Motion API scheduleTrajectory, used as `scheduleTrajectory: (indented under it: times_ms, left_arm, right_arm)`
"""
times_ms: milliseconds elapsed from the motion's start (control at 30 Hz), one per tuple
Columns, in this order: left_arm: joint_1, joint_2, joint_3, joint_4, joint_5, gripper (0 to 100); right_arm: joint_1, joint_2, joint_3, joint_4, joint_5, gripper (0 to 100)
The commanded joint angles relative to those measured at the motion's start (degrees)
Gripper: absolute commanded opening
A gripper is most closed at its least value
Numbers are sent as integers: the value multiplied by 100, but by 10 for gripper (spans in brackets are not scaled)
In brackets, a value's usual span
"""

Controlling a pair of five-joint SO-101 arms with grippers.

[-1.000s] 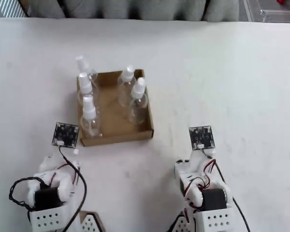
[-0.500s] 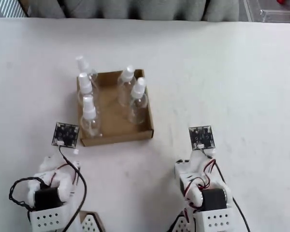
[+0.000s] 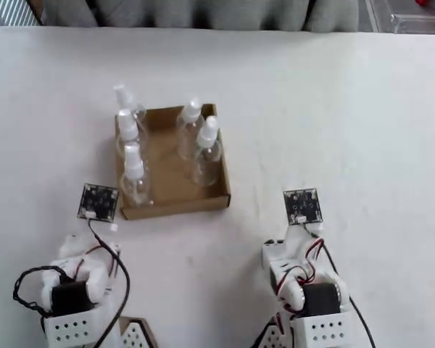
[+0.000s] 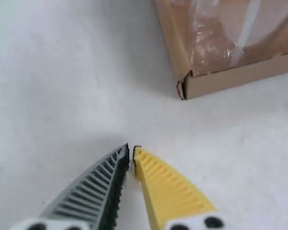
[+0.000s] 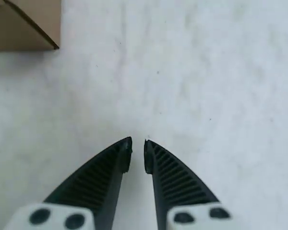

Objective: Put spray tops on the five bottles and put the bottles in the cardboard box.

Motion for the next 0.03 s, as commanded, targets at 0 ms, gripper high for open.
scheduleTrajectory:
  times_ms: [0]
  left_arm:
    - [48, -75, -18, 18, -18, 20]
  right_arm:
    - [57, -75, 53, 48, 35, 17]
